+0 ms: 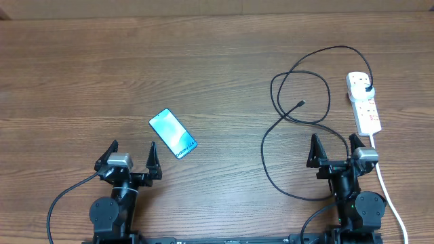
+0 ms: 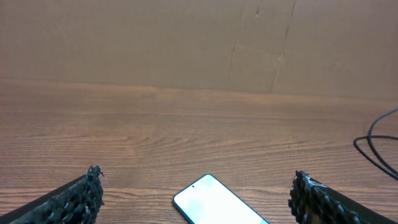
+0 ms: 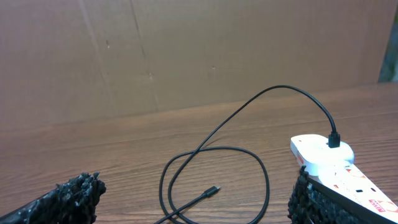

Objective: Plug charger to phone and switch on socket

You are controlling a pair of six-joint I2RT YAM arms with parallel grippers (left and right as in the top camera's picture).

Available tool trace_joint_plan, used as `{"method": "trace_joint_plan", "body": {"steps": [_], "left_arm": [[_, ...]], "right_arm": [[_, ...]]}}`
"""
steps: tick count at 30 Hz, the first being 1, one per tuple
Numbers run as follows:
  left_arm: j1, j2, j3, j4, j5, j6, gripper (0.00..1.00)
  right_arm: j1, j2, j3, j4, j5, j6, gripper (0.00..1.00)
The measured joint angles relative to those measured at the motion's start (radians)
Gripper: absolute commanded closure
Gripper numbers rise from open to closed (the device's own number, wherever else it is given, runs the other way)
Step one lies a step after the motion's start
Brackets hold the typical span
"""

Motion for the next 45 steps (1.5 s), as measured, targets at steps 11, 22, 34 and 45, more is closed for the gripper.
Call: {"method": "trace_joint_plan", "body": {"steps": [11,22,34,45], "left_arm": [[0.000,0.000,0.000,0.000,0.000,0.000,0.00],[0.000,0.000,0.000,-0.001,-0.008,0.000,0.00],[0.000,0.000,0.000,0.014,0.014,-0.016,0.00],[0.000,0.008,0.174,-0.328,0.061,-0.137,0.00]], "right_arm": [[0.000,0.000,0.000,0.000,0.000,0.000,0.00],[0.000,0.000,0.000,0.000,0.000,0.000,0.00],[0.000,0.000,0.000,0.000,0.000,0.000,0.00],[0.000,0.000,0.000,0.000,0.000,0.000,0.00]]}}
